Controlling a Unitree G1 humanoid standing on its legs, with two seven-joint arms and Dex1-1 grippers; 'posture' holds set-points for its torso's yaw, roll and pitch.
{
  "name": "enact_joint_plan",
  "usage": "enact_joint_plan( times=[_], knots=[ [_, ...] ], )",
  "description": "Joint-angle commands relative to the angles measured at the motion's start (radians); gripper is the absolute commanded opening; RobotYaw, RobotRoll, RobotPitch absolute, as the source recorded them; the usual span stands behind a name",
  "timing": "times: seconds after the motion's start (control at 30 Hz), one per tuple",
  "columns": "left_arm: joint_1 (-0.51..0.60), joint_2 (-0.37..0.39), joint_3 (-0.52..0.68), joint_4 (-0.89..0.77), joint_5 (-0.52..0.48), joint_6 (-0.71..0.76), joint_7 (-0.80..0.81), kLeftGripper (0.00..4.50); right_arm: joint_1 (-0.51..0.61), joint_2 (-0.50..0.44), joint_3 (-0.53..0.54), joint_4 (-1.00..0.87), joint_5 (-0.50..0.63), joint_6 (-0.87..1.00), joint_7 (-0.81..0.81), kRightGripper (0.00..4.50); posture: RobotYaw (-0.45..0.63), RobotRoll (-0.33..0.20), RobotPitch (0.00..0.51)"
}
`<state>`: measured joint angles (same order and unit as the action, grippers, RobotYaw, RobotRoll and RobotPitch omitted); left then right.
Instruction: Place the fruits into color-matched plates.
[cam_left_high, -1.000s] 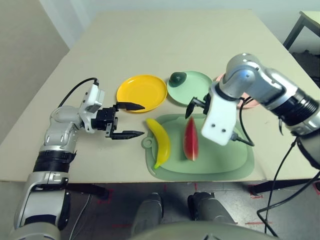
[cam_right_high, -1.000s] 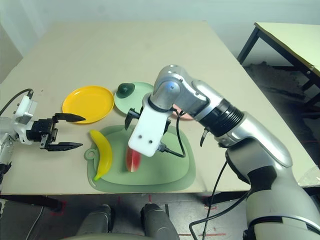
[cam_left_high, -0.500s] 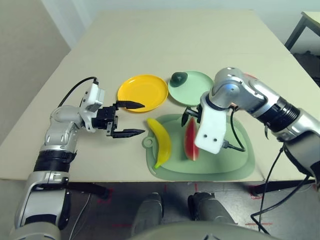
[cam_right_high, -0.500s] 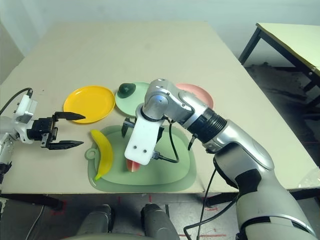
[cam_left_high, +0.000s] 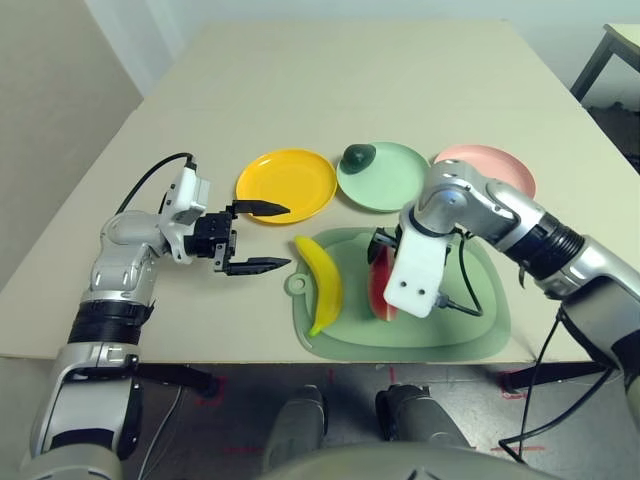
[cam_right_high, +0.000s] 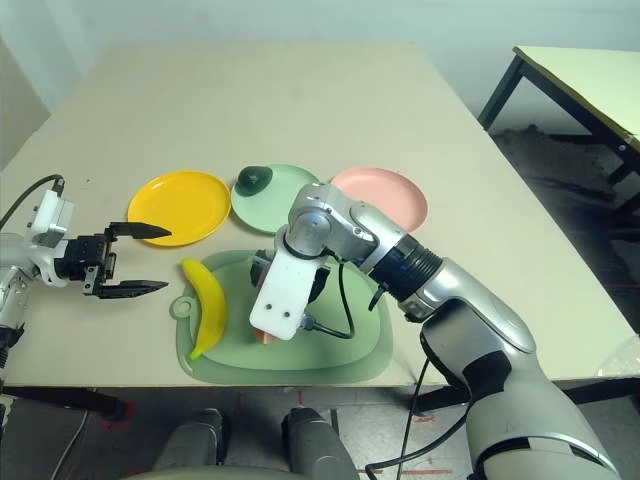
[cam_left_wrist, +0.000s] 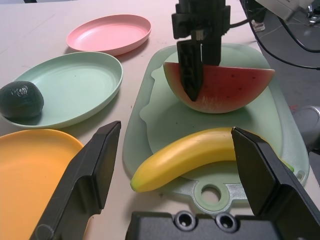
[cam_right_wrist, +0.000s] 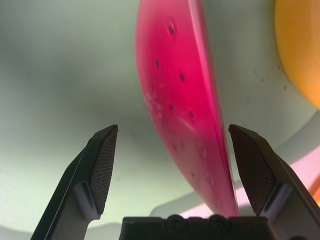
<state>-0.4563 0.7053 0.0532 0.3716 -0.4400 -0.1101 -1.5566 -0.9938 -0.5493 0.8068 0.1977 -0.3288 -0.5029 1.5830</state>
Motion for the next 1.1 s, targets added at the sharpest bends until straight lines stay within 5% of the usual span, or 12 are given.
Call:
enact_joint_plan(
  times=[0.03,0.5,0.6,0.77,1.1],
  knots=[
    [0.0,0.004,0.001,0.011,0.01,-0.011,-0.004,4.5,0.024,0.006,-0.005,-0.05,0.022,0.016,0.013,4.47,0.02,0.0,0.108],
    [-0.006,-0.003,-0.003,0.021,0.012,-0.018,-0.005,4.5,0.055,-0.004,-0.011,-0.092,0.032,0.045,0.027,4.47,0.01,0.0,0.116],
    [-0.004,-0.004,-0.003,0.019,0.013,-0.018,-0.004,4.5,0.058,0.0,-0.01,-0.089,0.025,0.06,0.026,3.85,0.01,0.0,0.116],
    [-0.006,-0.005,-0.003,0.019,0.014,-0.015,-0.004,4.5,0.06,0.004,-0.014,-0.093,0.022,0.089,0.027,2.12,0.01,0.0,0.124],
    [-0.038,-0.023,-0.009,0.059,0.026,-0.025,-0.012,4.5,0.037,-0.037,-0.013,-0.098,0.047,0.127,0.031,2.04,-0.02,0.0,0.123]
  ],
)
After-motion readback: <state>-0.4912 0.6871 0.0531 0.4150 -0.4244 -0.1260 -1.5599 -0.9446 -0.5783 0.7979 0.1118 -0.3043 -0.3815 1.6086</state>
